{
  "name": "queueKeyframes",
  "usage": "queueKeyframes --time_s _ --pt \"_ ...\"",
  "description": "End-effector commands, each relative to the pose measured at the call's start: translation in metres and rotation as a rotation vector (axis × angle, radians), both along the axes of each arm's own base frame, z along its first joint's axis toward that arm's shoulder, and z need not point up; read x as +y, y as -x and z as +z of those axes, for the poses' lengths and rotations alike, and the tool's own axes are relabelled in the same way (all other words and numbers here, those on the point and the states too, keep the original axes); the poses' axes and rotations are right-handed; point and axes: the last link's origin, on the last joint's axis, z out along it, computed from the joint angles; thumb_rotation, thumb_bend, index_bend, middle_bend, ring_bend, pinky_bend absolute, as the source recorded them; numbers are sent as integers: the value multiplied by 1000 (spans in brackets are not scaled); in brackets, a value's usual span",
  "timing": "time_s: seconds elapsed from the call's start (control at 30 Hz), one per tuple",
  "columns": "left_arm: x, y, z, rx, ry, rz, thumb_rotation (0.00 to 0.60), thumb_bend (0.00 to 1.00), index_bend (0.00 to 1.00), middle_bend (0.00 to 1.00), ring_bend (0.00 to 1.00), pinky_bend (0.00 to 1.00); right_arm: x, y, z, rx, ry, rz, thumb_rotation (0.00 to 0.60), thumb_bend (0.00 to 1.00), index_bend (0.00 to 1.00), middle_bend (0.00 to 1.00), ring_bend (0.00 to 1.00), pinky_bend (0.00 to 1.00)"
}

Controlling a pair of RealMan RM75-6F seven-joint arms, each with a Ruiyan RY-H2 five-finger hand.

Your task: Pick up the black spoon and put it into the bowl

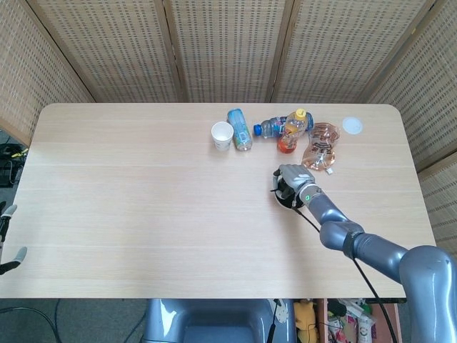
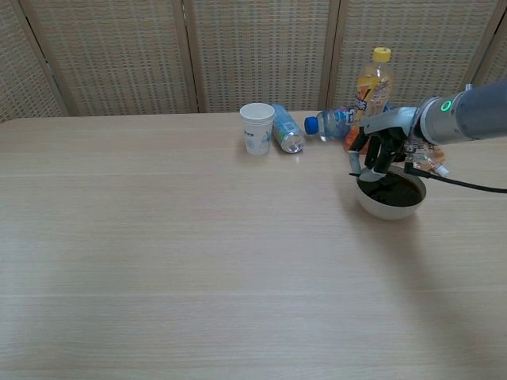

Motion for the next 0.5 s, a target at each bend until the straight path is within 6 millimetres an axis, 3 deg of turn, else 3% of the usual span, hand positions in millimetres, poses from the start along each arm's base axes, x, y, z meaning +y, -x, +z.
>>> queueKeyframes --time_s 0.03,0.27,0.5 --pt "0 0 0 0 0 2 600 323 0 0 0 0 2 -5 -3 -12 -15 4 600 862 734 931 998 1000" --pt "1 0 -1 -1 1 -3 600 324 0 0 0 0 14 -6 -2 -22 -60 8 600 862 735 931 998 1000" --pt "4 -2 -3 -4 8 -11 600 323 0 0 0 0 17 7 8 8 -50 -3 600 862 735 931 998 1000"
